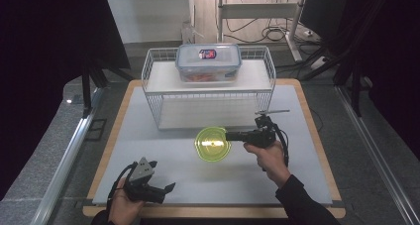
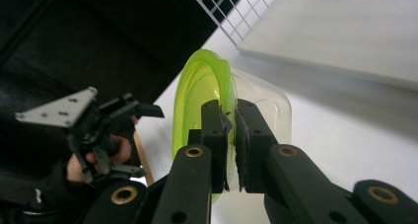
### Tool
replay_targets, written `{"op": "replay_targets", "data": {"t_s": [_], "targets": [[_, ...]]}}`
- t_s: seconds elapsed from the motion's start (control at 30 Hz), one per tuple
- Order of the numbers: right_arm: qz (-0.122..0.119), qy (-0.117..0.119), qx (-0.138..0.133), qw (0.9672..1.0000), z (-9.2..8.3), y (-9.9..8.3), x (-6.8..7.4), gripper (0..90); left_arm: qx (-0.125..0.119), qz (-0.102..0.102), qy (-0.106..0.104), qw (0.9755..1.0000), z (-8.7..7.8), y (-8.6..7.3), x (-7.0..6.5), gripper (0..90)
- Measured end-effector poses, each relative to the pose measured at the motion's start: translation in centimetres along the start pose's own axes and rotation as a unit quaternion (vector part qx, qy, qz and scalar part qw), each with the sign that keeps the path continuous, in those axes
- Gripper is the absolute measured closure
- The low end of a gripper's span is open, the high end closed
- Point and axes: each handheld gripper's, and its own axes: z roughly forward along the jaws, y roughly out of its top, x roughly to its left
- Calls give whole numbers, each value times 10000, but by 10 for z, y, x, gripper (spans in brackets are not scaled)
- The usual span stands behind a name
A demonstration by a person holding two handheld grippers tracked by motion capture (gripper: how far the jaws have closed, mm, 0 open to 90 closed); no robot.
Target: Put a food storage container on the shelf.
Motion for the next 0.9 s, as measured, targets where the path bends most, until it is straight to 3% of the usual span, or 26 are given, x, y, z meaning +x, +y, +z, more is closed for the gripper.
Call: {"op": "replay_targets", "data": {"t_s": [0.43,0.9], "targets": [[-95,85,-311,9994,-16,15,9,844,23,5,1,10000,0,0,0,22],[-157,233,-700,9972,-40,51,29,843,30,-2,3,10000,0,0,1,21]]}}
